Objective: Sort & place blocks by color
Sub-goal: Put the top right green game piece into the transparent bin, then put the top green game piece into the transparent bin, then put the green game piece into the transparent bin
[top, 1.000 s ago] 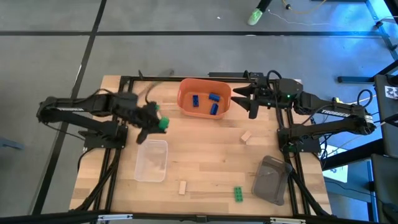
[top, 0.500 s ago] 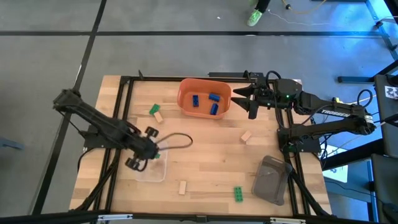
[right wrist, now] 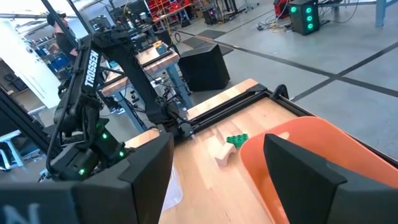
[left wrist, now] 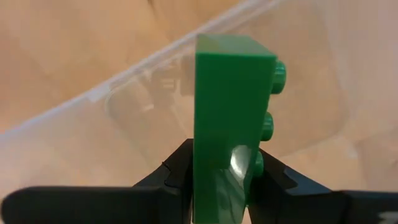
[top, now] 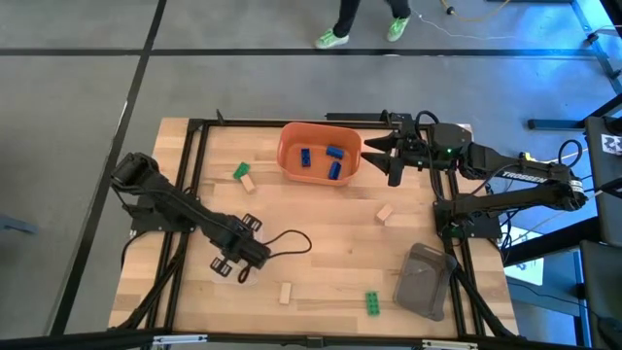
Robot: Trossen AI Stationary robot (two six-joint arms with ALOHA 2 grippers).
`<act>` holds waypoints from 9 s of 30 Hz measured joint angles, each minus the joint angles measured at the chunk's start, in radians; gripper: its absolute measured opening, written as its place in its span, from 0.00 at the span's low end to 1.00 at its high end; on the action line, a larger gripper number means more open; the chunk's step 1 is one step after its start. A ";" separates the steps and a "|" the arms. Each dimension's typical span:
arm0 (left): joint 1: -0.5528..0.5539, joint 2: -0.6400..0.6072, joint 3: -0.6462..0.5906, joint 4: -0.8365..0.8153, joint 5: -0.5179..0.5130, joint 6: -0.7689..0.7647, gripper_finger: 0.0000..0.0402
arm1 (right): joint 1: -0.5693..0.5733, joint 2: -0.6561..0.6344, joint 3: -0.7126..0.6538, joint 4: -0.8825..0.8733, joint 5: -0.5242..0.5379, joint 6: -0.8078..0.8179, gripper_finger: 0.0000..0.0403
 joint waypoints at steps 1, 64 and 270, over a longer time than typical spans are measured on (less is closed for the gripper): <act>0.000 0.002 0.000 0.015 0.012 -0.005 0.24 | 0.000 0.000 0.000 -0.002 0.000 0.000 0.62; 0.849 -0.801 -0.208 0.940 0.162 -0.290 0.56 | 0.000 0.000 0.000 0.000 -0.003 -0.047 0.62; 0.398 -0.535 0.054 0.577 -0.108 -0.315 0.67 | 0.000 0.066 0.000 0.026 -0.011 -0.024 0.62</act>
